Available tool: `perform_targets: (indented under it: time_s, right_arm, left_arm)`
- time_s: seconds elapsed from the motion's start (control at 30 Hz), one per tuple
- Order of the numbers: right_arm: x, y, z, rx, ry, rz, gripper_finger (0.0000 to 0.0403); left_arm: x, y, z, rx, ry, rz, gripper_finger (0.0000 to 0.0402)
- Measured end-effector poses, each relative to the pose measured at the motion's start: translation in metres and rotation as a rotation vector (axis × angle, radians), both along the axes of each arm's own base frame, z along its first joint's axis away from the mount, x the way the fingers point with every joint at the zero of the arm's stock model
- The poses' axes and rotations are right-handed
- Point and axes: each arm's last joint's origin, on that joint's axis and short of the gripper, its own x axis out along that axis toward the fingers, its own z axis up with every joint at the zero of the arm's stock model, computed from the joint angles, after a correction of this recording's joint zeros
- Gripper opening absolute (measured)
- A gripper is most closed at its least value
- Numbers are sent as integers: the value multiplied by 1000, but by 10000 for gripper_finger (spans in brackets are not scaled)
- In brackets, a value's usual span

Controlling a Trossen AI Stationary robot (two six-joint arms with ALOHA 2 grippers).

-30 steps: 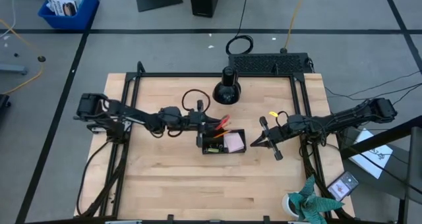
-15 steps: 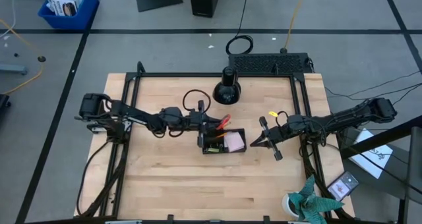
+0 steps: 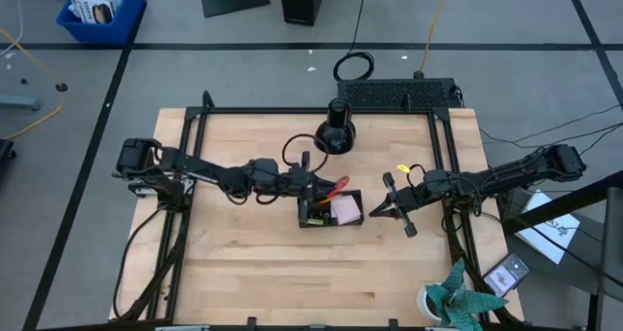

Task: Pick and place office supplies into organizer
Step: Put the red scissor into the black desk organizer

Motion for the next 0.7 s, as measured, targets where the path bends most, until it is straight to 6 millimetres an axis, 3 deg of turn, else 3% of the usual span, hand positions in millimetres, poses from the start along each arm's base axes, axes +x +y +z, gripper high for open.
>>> perform_targets:
  time_s: [0.7]
  right_arm:
    - [0, 0, 0, 20, 3, -1, 0]
  left_arm:
    - [3, -6, -28, -25, 116, 141, 14]
